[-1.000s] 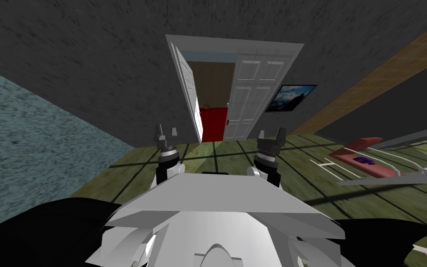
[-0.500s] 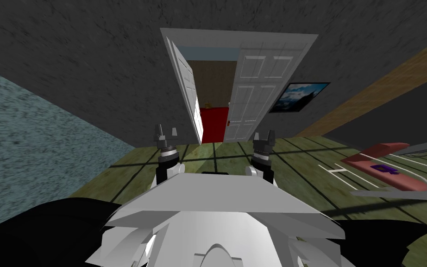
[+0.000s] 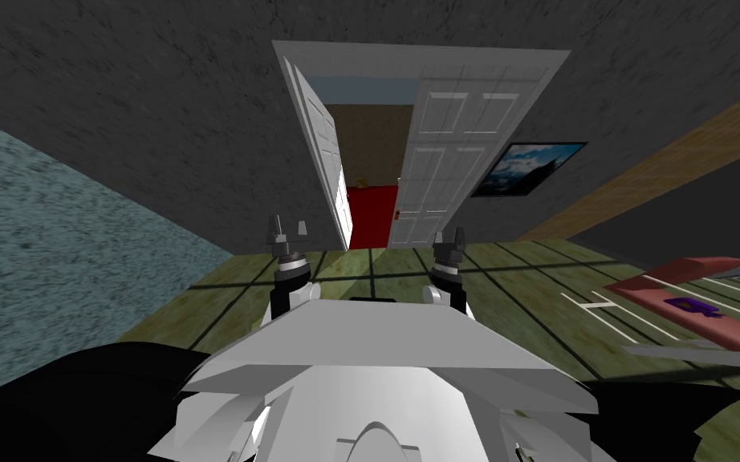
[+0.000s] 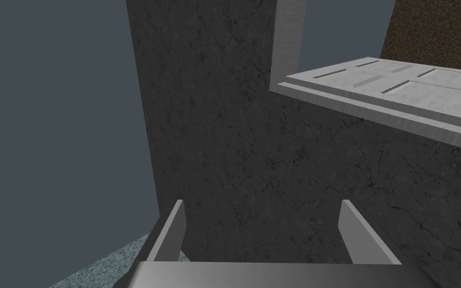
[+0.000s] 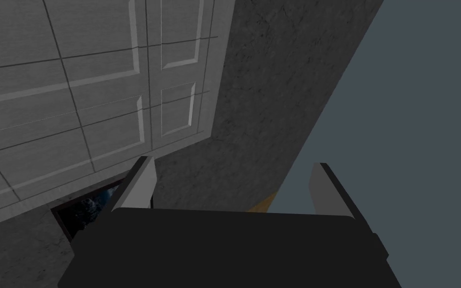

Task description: Push the door open

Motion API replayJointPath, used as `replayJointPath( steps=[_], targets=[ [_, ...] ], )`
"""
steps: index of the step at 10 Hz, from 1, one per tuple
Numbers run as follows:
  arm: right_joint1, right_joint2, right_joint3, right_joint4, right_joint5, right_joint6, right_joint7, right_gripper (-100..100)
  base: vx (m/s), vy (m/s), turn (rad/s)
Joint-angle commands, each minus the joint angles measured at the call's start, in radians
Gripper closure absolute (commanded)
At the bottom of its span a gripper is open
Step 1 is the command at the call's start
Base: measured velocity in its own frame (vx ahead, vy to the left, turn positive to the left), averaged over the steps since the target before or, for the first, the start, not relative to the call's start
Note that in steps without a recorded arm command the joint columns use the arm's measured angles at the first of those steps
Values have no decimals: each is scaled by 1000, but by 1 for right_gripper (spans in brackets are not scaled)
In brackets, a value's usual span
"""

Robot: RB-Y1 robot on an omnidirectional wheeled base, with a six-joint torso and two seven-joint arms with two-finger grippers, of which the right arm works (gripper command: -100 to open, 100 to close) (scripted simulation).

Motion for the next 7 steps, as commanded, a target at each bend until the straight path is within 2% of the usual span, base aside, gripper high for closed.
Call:
replayJointPath(
  steps=[1,7],
  targets=[
    [-14,-9,-1,36,-6,-7,4,-100,78,-46,42],
    [-73,-30,3,178,-25,-25,26,-100,100,-49,44]
  ],
)
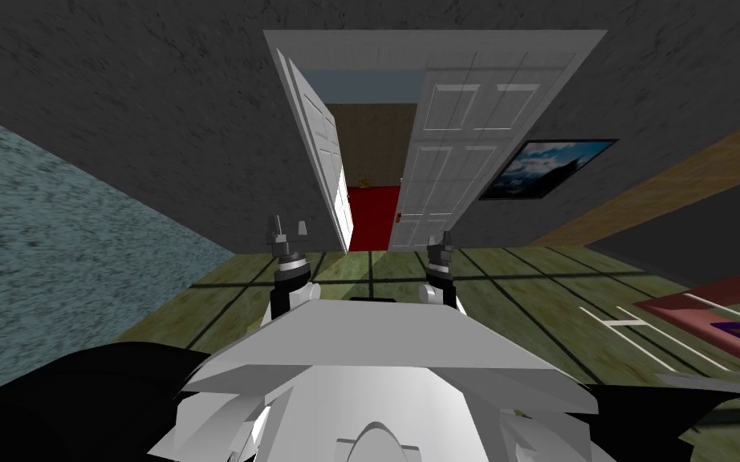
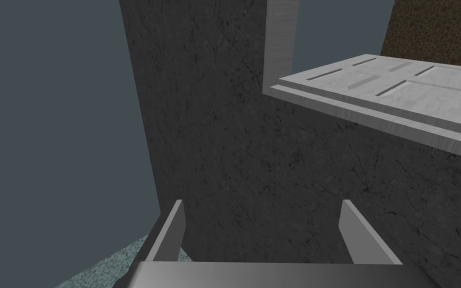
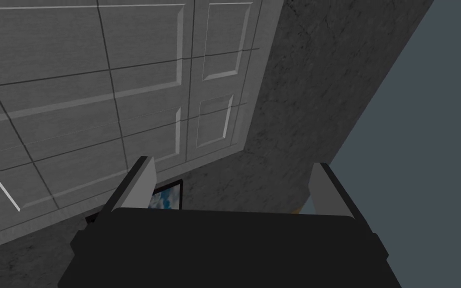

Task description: Push the door open

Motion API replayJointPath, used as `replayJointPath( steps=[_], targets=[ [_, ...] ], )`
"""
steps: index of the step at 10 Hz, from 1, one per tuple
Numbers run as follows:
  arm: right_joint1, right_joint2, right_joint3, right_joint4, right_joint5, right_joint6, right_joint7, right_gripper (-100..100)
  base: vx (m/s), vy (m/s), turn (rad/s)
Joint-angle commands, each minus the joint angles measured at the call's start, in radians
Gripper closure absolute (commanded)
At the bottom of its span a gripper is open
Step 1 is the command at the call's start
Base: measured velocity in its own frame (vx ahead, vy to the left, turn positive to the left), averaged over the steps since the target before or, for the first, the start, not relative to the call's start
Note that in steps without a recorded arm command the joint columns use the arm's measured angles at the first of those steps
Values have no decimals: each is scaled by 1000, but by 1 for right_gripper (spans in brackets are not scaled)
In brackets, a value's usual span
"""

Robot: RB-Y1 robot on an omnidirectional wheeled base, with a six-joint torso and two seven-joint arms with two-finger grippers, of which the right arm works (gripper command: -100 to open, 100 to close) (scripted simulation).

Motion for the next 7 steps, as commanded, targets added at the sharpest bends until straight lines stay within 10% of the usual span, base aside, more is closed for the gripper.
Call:
replayJointPath(
  steps=[1,7],
  targets=[
    [-12,-3,3,31,-5,-1,8,-100,93,-69,47],
    [-79,-16,7,193,-27,-21,33,-100,92,-58,50]
  ],
)
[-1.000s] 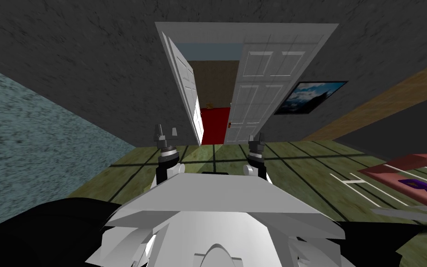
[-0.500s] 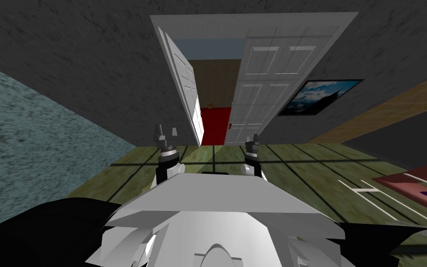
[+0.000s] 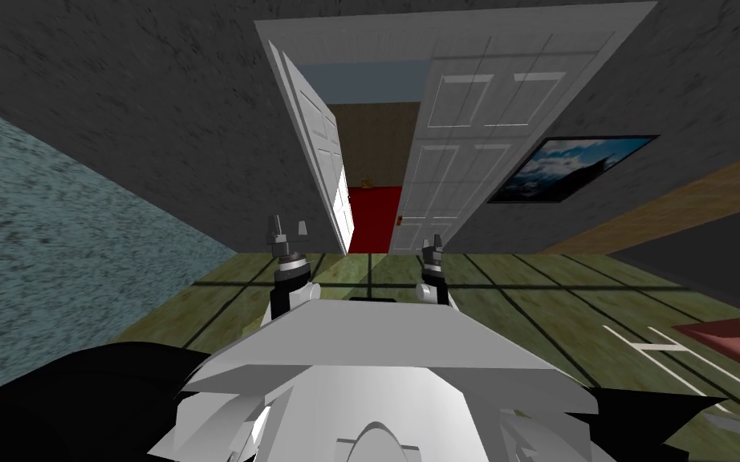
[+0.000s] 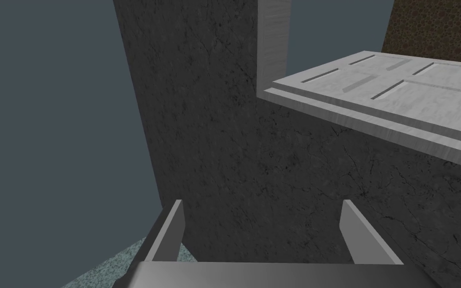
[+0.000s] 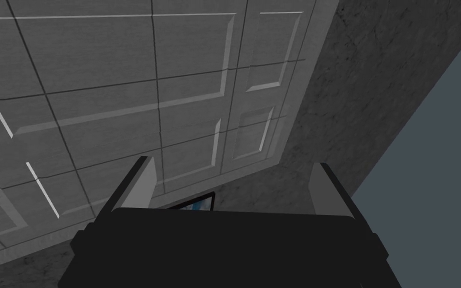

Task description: Push the door open

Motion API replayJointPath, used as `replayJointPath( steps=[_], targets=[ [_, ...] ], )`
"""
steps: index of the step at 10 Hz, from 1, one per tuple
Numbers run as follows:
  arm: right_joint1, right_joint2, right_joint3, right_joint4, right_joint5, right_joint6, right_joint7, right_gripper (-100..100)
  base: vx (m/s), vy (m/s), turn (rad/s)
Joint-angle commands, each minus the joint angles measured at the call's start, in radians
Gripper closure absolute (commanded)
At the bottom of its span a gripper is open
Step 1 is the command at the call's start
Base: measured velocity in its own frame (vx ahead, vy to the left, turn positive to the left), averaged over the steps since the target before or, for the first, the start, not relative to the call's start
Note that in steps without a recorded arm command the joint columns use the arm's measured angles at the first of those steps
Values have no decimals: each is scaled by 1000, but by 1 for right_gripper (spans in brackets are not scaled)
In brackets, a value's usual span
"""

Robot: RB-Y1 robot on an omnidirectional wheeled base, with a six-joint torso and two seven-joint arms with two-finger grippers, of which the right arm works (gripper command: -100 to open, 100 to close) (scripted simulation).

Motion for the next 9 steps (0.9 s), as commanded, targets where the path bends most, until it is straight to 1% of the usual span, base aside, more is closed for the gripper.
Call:
replayJointPath(
  steps=[1,5,9],
  targets=[
    [-18,1,4,43,-5,-6,10,-100,96,-61,55],
    [-65,-3,7,151,-20,-20,27,-100,89,-67,56],
    [-112,-4,10,272,-35,-35,45,-100,98,-67,55]
  ],
)
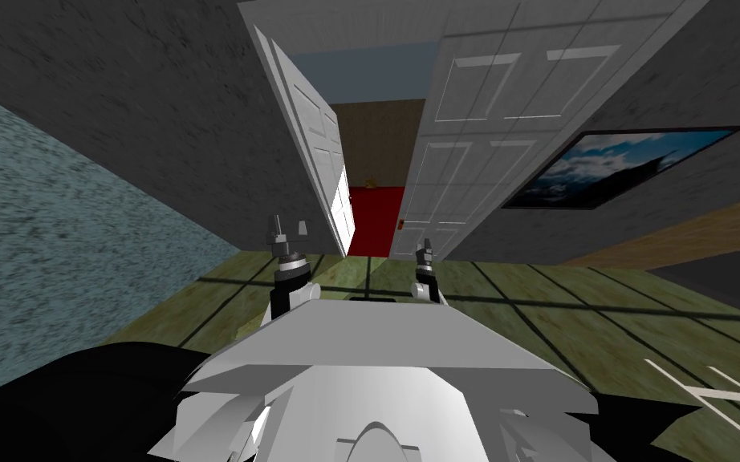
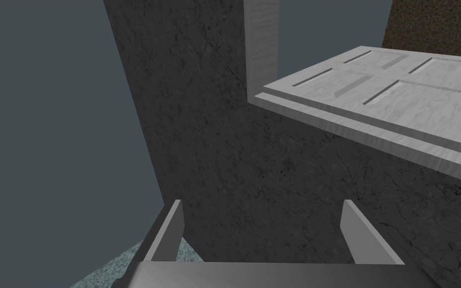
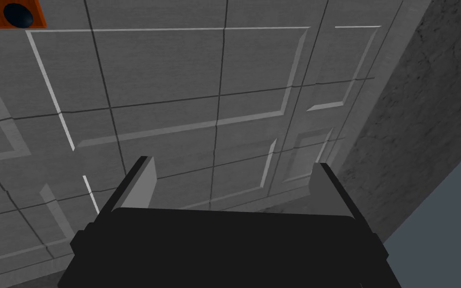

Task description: Push the door open

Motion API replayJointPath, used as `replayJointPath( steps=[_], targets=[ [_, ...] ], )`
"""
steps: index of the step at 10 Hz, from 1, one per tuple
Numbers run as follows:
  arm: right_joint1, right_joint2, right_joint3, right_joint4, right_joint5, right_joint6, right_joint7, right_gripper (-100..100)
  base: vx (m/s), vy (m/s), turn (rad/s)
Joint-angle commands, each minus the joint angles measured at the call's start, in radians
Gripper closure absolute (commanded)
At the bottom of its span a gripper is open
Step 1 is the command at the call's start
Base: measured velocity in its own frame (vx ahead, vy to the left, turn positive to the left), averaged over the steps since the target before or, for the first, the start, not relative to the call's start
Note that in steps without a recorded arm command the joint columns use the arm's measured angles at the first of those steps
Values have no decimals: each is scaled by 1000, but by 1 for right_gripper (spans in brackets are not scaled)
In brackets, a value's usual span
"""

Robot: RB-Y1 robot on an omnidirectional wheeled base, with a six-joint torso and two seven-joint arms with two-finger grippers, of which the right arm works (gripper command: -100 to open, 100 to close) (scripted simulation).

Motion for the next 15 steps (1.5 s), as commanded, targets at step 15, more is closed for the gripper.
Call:
replayJointPath(
  steps=[15],
  targets=[
    [-166,26,10,405,-55,-51,62,-100,80,-65,49]
  ],
)
